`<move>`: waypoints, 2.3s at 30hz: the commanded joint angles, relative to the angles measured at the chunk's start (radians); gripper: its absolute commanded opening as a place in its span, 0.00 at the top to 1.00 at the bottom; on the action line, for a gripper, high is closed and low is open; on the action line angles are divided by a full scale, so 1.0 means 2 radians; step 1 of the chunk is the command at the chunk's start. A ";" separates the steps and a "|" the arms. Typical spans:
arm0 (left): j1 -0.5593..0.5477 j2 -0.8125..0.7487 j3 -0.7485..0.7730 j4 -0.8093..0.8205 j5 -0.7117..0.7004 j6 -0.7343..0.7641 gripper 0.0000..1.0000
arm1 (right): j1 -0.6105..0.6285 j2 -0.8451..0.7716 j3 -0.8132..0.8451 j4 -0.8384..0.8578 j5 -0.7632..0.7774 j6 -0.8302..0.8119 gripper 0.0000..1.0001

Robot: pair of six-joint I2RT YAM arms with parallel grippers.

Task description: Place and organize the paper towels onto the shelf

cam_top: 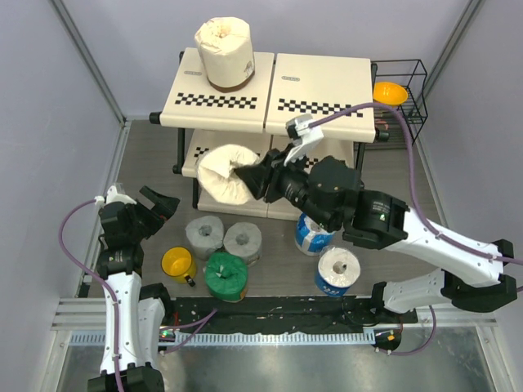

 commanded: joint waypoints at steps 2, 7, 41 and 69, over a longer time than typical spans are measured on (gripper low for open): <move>0.003 0.000 0.002 0.015 0.007 0.001 0.00 | 0.001 0.006 0.119 0.055 0.084 -0.086 0.75; 0.003 -0.001 0.001 0.015 0.007 0.001 0.00 | -0.001 0.020 0.177 0.079 0.146 -0.140 0.74; 0.004 -0.003 0.002 0.014 0.007 0.000 0.00 | -0.242 0.084 0.213 0.053 0.075 -0.100 0.53; 0.003 0.000 0.002 0.015 0.007 0.000 0.00 | -0.256 0.113 0.250 0.043 0.071 -0.116 0.39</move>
